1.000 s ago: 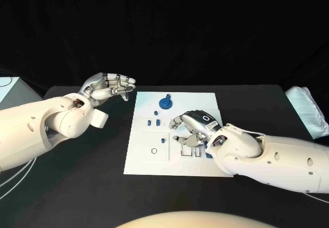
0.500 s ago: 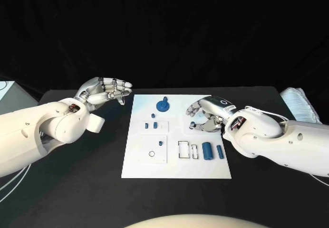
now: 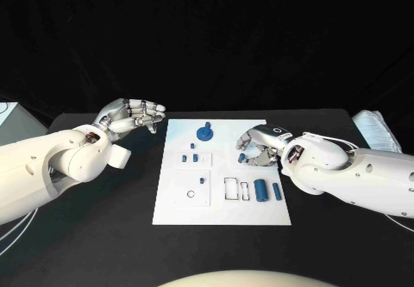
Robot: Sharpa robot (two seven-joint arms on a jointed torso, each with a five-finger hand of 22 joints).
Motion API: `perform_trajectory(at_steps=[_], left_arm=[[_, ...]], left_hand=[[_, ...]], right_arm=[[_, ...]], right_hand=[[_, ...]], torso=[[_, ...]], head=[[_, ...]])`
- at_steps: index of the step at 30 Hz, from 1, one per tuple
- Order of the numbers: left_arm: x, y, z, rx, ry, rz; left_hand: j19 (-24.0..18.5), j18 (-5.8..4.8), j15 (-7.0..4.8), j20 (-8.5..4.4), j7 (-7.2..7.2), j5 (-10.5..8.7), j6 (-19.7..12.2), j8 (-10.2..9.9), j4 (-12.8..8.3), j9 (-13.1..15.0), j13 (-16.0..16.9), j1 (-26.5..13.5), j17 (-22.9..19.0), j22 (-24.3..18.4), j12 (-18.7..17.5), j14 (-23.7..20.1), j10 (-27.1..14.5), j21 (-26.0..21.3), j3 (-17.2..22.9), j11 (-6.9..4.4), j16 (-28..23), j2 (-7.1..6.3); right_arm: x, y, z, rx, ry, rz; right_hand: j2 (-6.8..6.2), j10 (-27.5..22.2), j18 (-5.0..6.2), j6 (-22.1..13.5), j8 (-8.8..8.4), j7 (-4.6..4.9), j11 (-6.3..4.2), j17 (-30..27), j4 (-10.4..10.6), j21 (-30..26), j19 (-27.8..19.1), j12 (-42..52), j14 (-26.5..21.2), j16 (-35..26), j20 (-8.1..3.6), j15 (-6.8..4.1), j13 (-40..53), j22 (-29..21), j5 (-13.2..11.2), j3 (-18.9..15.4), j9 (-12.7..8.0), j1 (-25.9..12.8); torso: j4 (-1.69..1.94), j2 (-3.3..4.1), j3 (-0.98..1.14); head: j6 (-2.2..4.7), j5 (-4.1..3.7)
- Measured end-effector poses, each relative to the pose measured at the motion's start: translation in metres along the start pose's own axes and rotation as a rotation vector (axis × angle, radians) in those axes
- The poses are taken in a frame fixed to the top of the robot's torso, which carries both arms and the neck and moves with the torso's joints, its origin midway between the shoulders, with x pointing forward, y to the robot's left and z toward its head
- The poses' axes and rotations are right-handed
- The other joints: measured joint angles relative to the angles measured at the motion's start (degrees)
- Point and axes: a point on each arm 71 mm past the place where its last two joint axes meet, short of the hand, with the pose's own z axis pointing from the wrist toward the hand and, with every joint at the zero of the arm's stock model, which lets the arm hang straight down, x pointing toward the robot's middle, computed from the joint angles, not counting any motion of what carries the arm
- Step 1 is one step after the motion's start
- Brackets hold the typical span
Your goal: Assemble the parts on the task board
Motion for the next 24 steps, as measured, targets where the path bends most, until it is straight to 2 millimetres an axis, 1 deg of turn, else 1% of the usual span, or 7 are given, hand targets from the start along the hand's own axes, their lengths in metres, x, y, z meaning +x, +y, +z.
perform_trajectory(at_steps=[3, 9, 12, 17, 19, 21, 24], left_arm=[[0.0, 0.0001, -0.0001, 0.0, 0.0, 0.0], [0.0, 0.0, -0.0002, 0.0, 0.0, 0.0], [0.0, 0.0001, -0.0003, 0.0, 0.0, 0.0], [0.0, 0.0001, -0.0003, 0.0, 0.001, 0.0], [0.0, 0.0001, -0.0003, 0.0, 0.001, 0.0], [0.0, 0.0001, -0.0003, 0.0, 0.001, 0.0], [0.0, 0.0001, -0.0003, 0.0, 0.001, 0.0]], left_hand=[[0.0, 0.0, 0.0, 0.0, 0.0, 0.0, 0.0, 0.0, 0.0, 0.0, 0.0, 0.0, 0.0, 0.0, 0.0, 0.0, 0.0, 0.0, 0.0, 0.0, 0.0, 0.0], [0.0, 0.0, 0.0, 0.0, 0.0, 0.0, 0.0, 0.3, 0.0, 0.0, -0.1, 0.0, -0.1, 0.0, 0.0, 0.0, 0.0, 0.0, 0.0, 0.0, 0.0, 0.0], [0.0, 0.0, 0.0, 0.0, 0.0, 0.0, 0.0, 0.4, 0.0, -0.1, -0.1, 0.0, -0.1, 0.0, 0.0, 0.0, 0.0, 0.0, 0.0, 0.0, 0.0, 0.0], [0.0, 0.0, 0.0, 0.0, 0.0, 0.0, 0.0, 0.4, 0.0, -0.1, -0.1, 0.0, -0.1, 0.0, 0.0, 0.0, 0.0, 0.0, 0.0, 0.0, 0.0, 0.0], [0.0, 0.0, 0.0, 0.0, 0.0, 0.0, 0.0, 0.4, 0.0, -0.1, -0.1, 0.0, -0.1, 0.0, 0.0, 0.0, 0.0, 0.0, 0.0, 0.0, 0.0, 0.0], [0.0, 0.0, 0.0, 0.0, 0.0, 0.0, 0.0, 0.4, 0.0, -0.1, -0.1, 0.0, -0.1, 0.0, 0.0, 0.0, 0.0, 0.0, 0.0, 0.0, 0.0, 0.0], [0.0, 0.0, 0.0, 0.0, 0.0, 0.0, 0.0, 0.4, 0.0, -0.1, -0.1, 0.0, -0.1, 0.0, 0.0, 0.0, 0.0, 0.0, 0.0, 0.0, 0.0, 0.0]], right_arm=[[0.0012, -0.0009, 0.0016, 0.004, 0.007, -0.012], [0.0033, -0.0002, 0.0039, 0.004, 0.016, -0.025], [0.0046, 0.0004, 0.0043, 0.003, 0.02, -0.025], [0.007, 0.0028, 0.005, -0.002, 0.025, -0.023], [0.0072, 0.0034, 0.0052, -0.004, 0.026, -0.023], [0.0075, 0.0036, 0.0056, -0.004, 0.026, -0.023], [0.0076, 0.0033, 0.006, -0.003, 0.026, -0.024]], right_hand=[[0.52, 0.4, 0.0, 0.8, 0.0, 0.23, -0.41, 0.2, 0.6, 0.3, 0.0, 0.4, 0.2, 0.2, 0.0, 0.17, -0.1, 0.0, -0.2, 0.6, 0.0, 0.5], [0.53, 1.7, 0.0, 2.2, 0.0, 0.3, -0.52, 0.2, 1.3, 0.3, 0.2, 0.8, 0.4, 0.2, -0.23, -0.02, -0.4, 0.0, -0.8, 2.7, -0.1, 1.0], [0.53, 3.7, -0.01, 3.5, 0.07, 0.39, -0.81, 0.9, 2.2, 2.0, 1.3, 1.2, 0.6, 0.7, -0.65, -0.23, -0.7, 0.0, -2.8, 5.6, -0.2, 1.0], [-0.06, 7.6, -0.01, 5.0, 0.51, -0.07, -1.43, 2.6, 3.0, 4.2, 1.9, 1.2, 0.5, 1.4, -1.25, -0.75, -0.9, 0.0, -3.5, 10.4, -0.2, 1.3], [-0.39, 8.1, -0.04, 5.3, 0.54, -0.01, -1.73, 2.6, 3.0, 4.3, 1.9, 1.0, 0.5, 1.4, -1.25, -0.75, -0.9, 0.0, -3.5, 11.3, -0.1, 1.0], [-0.59, 9.2, -0.91, 5.9, 0.94, -0.17, -1.76, 2.6, 3.0, 4.9, 1.9, 0.8, 0.7, 1.4, -1.28, -0.94, -1.0, 0.0, -3.8, 12.3, 0.1, 0.8], [-0.6, 10.2, -0.96, 6.3, 0.97, -0.49, -1.95, 2.8, 2.9, 4.9, 2.1, 0.5, 0.5, 1.4, -1.45, -1.15, -1.0, 0.0, -3.8, 13.3, 0.3, 0.8]], torso=[[0.0, 0.02, 0.01], [-0.02, 0.02, 0.02], [-0.03, 0.01, 0.02], [-0.06, -0.02, 0.05], [-0.07, -0.03, 0.06], [-0.07, -0.03, 0.07], [-0.06, -0.03, 0.07]], head=[[-0.07, 0.03], [-0.21, 0.05], [-0.26, 0.06], [-0.31, 0.11], [-0.33, 0.11], [-0.36, 0.08], [-0.41, 0.03]])
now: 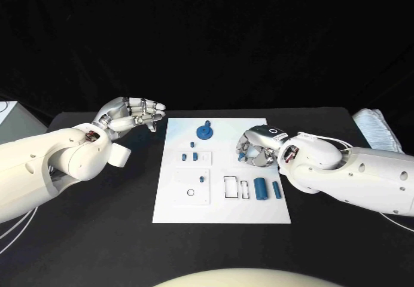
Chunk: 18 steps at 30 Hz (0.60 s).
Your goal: Assemble the parts on the task board
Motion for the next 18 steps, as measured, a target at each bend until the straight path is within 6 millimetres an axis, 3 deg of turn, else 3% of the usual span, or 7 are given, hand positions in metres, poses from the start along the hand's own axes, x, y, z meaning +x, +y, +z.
perform_trajectory(at_steps=[5, 7, 9, 18], left_arm=[[-0.0001, 0.0, -0.0001, 0.0, 0.0, 0.0], [-0.0002, 0.0, -0.0001, 0.0, 0.0, 0.0], [-0.0002, 0.0001, -0.0001, 0.0, 0.0, 0.0], [-0.0005, 0.0003, 0.0001, -0.001, -0.001, 0.0]], left_hand=[[0.0, 0.0, 0.0, 0.0, 0.0, 0.0, 0.0, 0.0, 0.0, 0.0, 0.0, 0.0, 0.0, 0.0, 0.0, 0.0, 0.0, 0.0, 0.0, 0.0, 0.0, 0.0], [0.0, 0.0, 0.0, 0.0, 0.0, 0.0, 0.0, 0.0, 0.0, 0.0, 0.0, 0.0, 0.0, 0.0, 0.0, 0.0, 0.0, 0.0, 0.0, 0.0, 0.0, 0.0], [0.0, 0.0, 0.0, 0.0, 0.0, 0.0, 0.0, 0.0, 0.0, 0.0, 0.0, 0.0, 0.0, 0.0, 0.0, 0.0, 0.0, 0.0, 0.0, 0.0, 0.0, 0.0], [0.0, 0.0, 0.0, 0.0, 0.0, 0.0, 0.0, 0.0, 0.0, 0.0, 0.0, 0.0, 0.0, 0.0, 0.0, 0.0, 0.0, 0.0, 0.0, 0.0, 0.0, 0.0]], right_arm=[[0.0002, 0.0, 0.0006, 0.0, 0.0, -0.004], [0.0004, 0.0006, 0.0009, -0.001, 0.0, -0.006], [0.0006, 0.0013, 0.0012, -0.001, -0.003, -0.008], [0.0018, 0.0044, -0.0028, 0.004, -0.024, 0.004]], right_hand=[[-0.01, 1.6, 0.0, 1.4, 0.91, -0.23, -0.3, 0.2, -0.8, 1.0, 0.2, -0.5, 0.0, 0.0, -0.2, -0.41, 0.2, 0.0, -0.3, 1.4, 0.5, 0.0], [-0.01, 2.0, 0.0, 1.7, 1.27, -0.49, -0.09, 0.2, -1.4, 1.5, 0.0, -1.0, 0.2, 0.0, -0.36, -0.62, 0.3, 0.0, -2.9, 2.9, 0.8, 0.0], [0.0, 2.4, 0.0, 2.1, 1.48, -0.44, -0.12, 0.2, -1.9, 1.6, 0.0, -1.2, 0.1, 0.0, -0.43, -0.72, 0.3, 0.0, -3.9, 3.6, 1.0, 0.0], [0.26, 2.9, 0.0, 2.8, 2.38, -0.64, 0.4, -0.1, -3.2, 2.9, 0.2, -1.9, 0.2, 0.0, -0.63, -1.02, 1.1, 0.0, -4.3, 5.0, 1.9, -0.2]], torso=[[0.01, 0.0, 0.0], [0.02, 0.0, 0.0], [0.01, 0.0, 0.0], [0.03, -0.02, 0.01]], head=[[-0.09, -0.03], [-0.14, -0.04], [-0.16, -0.07], [-0.22, -0.2]])
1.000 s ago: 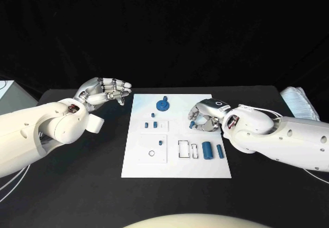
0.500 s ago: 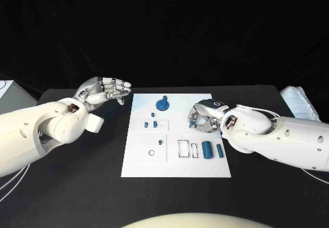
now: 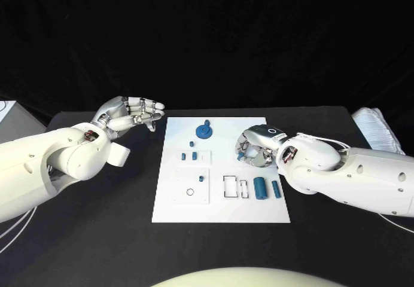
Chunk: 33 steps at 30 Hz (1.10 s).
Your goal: Assemble the parts on the task board
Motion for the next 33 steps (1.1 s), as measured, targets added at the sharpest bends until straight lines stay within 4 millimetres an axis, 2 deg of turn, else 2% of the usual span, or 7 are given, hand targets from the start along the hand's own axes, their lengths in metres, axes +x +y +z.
perform_trajectory(at_steps=[8, 13, 17, 25, 33], left_arm=[[-0.001, 0.001, 0.0, -0.001, -0.002, 0.001], [0.0, 0.001, 0.001, -0.002, 0.0, 0.0], [0.001, 0.002, 0.001, -0.003, 0.001, -0.001], [0.003, 0.003, 0.001, -0.004, 0.006, -0.004], [0.006, 0.004, 0.002, -0.005, 0.012, -0.007]], left_hand=[[0.0, 0.0, 0.0, 0.0, 0.0, 0.0, 0.0, 0.0, 0.0, 0.0, 0.0, 0.0, 0.0, 0.0, 0.0, 0.0, 0.0, 0.0, 0.0, 0.0, 0.0, 0.0], [0.0, 0.0, 0.0, 0.0, 0.0, 0.0, 0.0, 0.0, 0.0, 0.0, 0.0, 0.0, 0.0, 0.0, 0.0, 0.0, 0.0, 0.0, 0.0, 0.0, 0.0, 0.0], [0.0, 0.0, 0.0, 0.0, 0.0, 0.0, 0.0, 0.0, 0.0, 0.0, 0.0, 0.0, 0.0, 0.0, 0.0, 0.0, 0.0, 0.0, 0.0, 0.0, 0.0, 0.0], [0.0, 0.0, 0.0, 0.0, 0.0, 0.0, 0.0, 0.0, 0.0, 0.0, 0.0, 0.0, 0.0, 0.0, 0.0, 0.0, 0.0, 0.0, 0.0, 0.0, 0.0, 0.0], [0.0, 0.0, 0.0, 0.0, 0.0, 0.0, 0.0, 0.0, 0.0, 0.0, 0.0, 0.0, 0.0, 0.0, 0.0, 0.0, 0.0, 0.0, 0.0, 0.0, 0.0, 0.0]], right_arm=[[-0.017, 0.012, -0.008, -0.019, -0.036, 0.056], [-0.028, 0.029, -0.013, -0.055, -0.056, 0.099], [-0.029, 0.047, -0.012, -0.096, -0.055, 0.133], [-0.014, 0.088, -0.003, -0.184, -0.026, 0.184], [0.016, 0.119, 0.006, -0.246, 0.01, 0.212]], right_hand=[[0.59, 0.0, 0.0, 0.0, 0.01, -0.01, 0.01, 0.0, 0.1, 0.3, 0.0, -0.1, 0.0, 0.0, 0.0, 0.0, 0.1, 0.0, 0.2, 0.1, 0.1, -0.6], [0.59, 0.1, 0.0, 0.0, -0.03, -0.01, -0.09, 0.1, 0.2, 0.4, 0.0, -0.1, 0.0, 0.0, 0.0, 0.0, 0.1, 0.0, 0.3, 0.2, 0.1, -0.6], [0.59, 0.1, 0.0, 0.0, -0.09, 0.0, -0.09, 0.1, 0.1, 0.4, 0.0, -0.2, 0.0, 0.0, 0.0, 0.0, 0.1, 0.0, 0.3, 0.3, 0.1, -0.6], [0.58, 0.4, 0.0, -0.1, -0.07, 0.07, 0.0, -0.1, -0.1, 0.4, 0.0, -0.5, 0.0, 0.0, 0.01, 0.01, 0.1, 0.0, 0.5, 0.4, 0.2, -0.6], [0.57, 0.4, 0.01, -0.3, 0.05, 0.06, 0.0, -0.2, -0.5, 0.4, 0.0, -0.8, 0.0, 0.0, 0.01, 0.01, 0.3, 0.0, 1.0, 0.8, 0.4, -0.6]], torso=[[0.01, -0.07, -0.01], [-0.01, -0.07, -0.03], [-0.01, -0.05, -0.02], [-0.04, -0.05, -0.02], [-0.02, -0.03, -0.08]], head=[[0.08, 0.22], [0.11, 0.41], [0.04, 0.69], [-0.12, 1.34], [-0.24, 2.26]])
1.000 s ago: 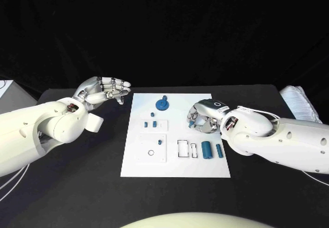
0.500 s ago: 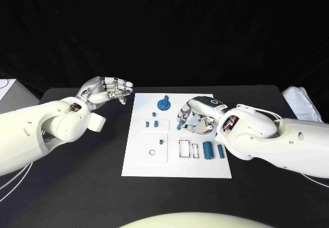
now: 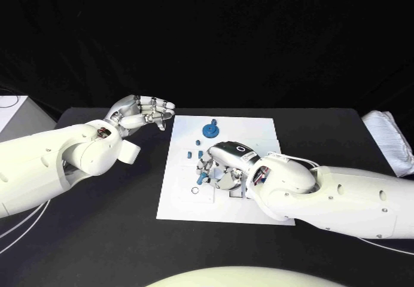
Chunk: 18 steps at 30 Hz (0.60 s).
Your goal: Assemble the parts on the task board
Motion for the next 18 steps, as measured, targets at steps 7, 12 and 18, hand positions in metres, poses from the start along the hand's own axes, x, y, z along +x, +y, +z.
perform_trajectory(at_steps=[7, 12, 18], left_arm=[[0.001, 0.0, 0.0, 0.0, 0.003, -0.001], [0.001, 0.0, 0.0, -0.001, 0.003, -0.002], [0.001, 0.0, 0.0, -0.002, 0.004, -0.002]], left_hand=[[0.0, 0.0, 0.0, 0.0, 0.0, 0.0, 0.0, 0.0, 0.0, -0.1, -0.1, 0.0, -0.1, -0.1, 0.2, 0.0, -0.2, 0.0, 0.0, 0.22, 0.0, 0.0], [0.0, 0.0, 0.0, 0.0, 0.0, 0.0, 0.0, 0.0, 0.0, -0.1, -0.1, 0.0, -0.1, -0.1, 0.2, 0.0, -0.2, 0.0, 0.0, 0.21, 0.0, 0.0], [0.0, 0.0, 0.0, 0.0, 0.0, 0.0, 0.0, 0.0, 0.0, -0.1, -0.1, 0.0, -0.1, -0.1, 0.2, 0.0, -0.2, 0.0, 0.0, 0.21, 0.0, 0.0]], right_arm=[[0.017, 0.008, 0.009, -0.027, 0.011, -0.001], [0.025, 0.007, 0.011, -0.028, 0.018, -0.011], [0.03, 0.006, 0.012, -0.031, 0.022, -0.023]], right_hand=[[-0.01, 0.0, 0.01, -0.2, -0.01, -0.02, -0.01, 0.0, -0.2, 0.0, 0.0, -0.3, 0.0, 0.0, 0.0, 0.0, 0.0, 0.0, 0.3, 0.2, 0.2, 0.0], [-0.01, 0.0, 0.01, -0.2, -0.02, -0.01, -0.01, -0.1, -0.4, -0.3, 0.0, -0.4, 0.0, 0.0, 0.0, 0.0, 0.0, 0.0, 0.3, 0.4, 0.2, 0.0], [-0.32, 0.1, 0.01, -0.2, -0.03, 0.03, -0.1, -0.1, -0.4, -0.3, 0.0, -0.5, 0.0, 0.0, 0.0, 0.0, 0.0, 0.0, 0.3, 0.4, 0.2, -0.3]], torso=[[0.03, 0.07, -0.04], [0.03, 0.09, -0.04], [0.04, 0.12, 0.02]], head=[[-0.21, 0.38], [-0.47, 0.66], [-0.84, 0.86]])
